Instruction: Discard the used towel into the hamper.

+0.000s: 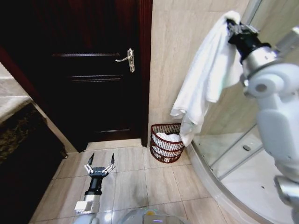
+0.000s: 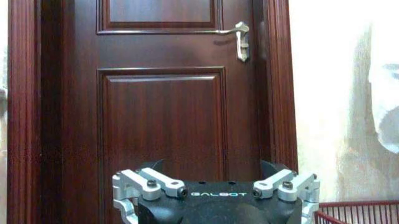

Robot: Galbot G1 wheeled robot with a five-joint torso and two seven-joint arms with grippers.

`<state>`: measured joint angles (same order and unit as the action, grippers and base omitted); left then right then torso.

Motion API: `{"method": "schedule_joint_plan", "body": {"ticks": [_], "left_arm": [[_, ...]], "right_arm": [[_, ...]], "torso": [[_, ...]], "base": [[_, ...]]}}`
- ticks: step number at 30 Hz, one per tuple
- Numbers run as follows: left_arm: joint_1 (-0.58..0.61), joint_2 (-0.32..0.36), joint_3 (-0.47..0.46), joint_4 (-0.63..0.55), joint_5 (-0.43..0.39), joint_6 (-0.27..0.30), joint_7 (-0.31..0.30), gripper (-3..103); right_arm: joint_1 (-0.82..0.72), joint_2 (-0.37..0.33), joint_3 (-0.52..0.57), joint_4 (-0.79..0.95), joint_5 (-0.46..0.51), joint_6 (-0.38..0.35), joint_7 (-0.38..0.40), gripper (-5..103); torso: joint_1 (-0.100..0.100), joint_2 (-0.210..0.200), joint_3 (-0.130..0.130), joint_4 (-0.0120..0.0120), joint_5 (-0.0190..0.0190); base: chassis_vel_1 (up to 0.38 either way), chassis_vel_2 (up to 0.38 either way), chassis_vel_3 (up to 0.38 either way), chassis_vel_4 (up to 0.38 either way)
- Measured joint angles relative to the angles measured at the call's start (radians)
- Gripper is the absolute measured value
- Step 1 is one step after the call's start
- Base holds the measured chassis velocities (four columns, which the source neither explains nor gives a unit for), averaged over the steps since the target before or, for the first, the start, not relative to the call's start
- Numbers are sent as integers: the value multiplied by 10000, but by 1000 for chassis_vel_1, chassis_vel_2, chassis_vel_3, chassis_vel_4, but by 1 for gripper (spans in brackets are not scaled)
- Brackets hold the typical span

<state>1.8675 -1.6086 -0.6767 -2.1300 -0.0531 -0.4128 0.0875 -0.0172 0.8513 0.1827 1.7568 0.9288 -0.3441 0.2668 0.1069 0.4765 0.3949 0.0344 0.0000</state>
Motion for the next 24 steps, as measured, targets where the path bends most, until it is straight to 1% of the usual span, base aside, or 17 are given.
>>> {"method": "schedule_joint_plan", "body": {"ticks": [1, 2, 5, 8, 11, 14, 16, 17, 20, 24], "left_arm": [[-1, 0, 47, -26, 28, 13, -31, 100], [-1, 0, 47, -26, 28, 13, -31, 100], [15, 3, 130, -83, 94, 19, -45, 100], [9, 3, 155, -84, 103, -37, -56, 100], [-16, 3, 177, -84, 99, -130, -82, 100], [50, 4, 246, -151, 71, -173, -68, 100], [100, 5, 289, -175, 69, -181, -66, 100], [100, 5, 289, -175, 69, -181, -66, 100], [136, 4, 340, -186, 39, -258, -16, 100], [168, 5, 371, -181, 30, -361, 60, 100]], "right_arm": [[386, 163, -195, -387, -155, 64, -68, 8], [386, 163, -195, -387, -155, 64, -68, 8], [991, 584, -524, -1125, -285, 127, -140, 8], [1044, 782, -588, -1331, -314, 127, -126, 8], [831, 945, -600, -1456, -444, 135, -112, 8], [-35, 1106, -607, -1547, -718, 219, -121, 8], [-531, 1173, -631, -1561, -947, 361, -141, 8], [-531, 1173, -631, -1561, -947, 361, -141, 8], [-1029, 1302, -709, -1590, -1176, 509, -155, 8], [-1115, 1650, -1024, -2132, -1413, 886, -151, 8]], "torso": [[26, 68, 40, 1, -3], [26, 68, 40, 1, -3], [92, 239, 140, -1, 0], [128, 327, 193, 0, -1], [158, 412, 246, 0, -6], [183, 476, 293, 0, 6], [179, 466, 288, -1, 7], [179, 466, 288, -1, 7], [136, 369, 229, -1, 2], [44, 136, 86, -2, -2]], "base": [[0, 0, 0, 0], [0, 0, 0, 0], [0, 0, 0, 0], [0, 0, 0, 0], [0, 0, 0, 0], [0, 0, 0, 0], [0, 0, 0, 0], [0, 0, 0, 0], [0, 0, 0, 0], [0, 0, 0, 0]]}}
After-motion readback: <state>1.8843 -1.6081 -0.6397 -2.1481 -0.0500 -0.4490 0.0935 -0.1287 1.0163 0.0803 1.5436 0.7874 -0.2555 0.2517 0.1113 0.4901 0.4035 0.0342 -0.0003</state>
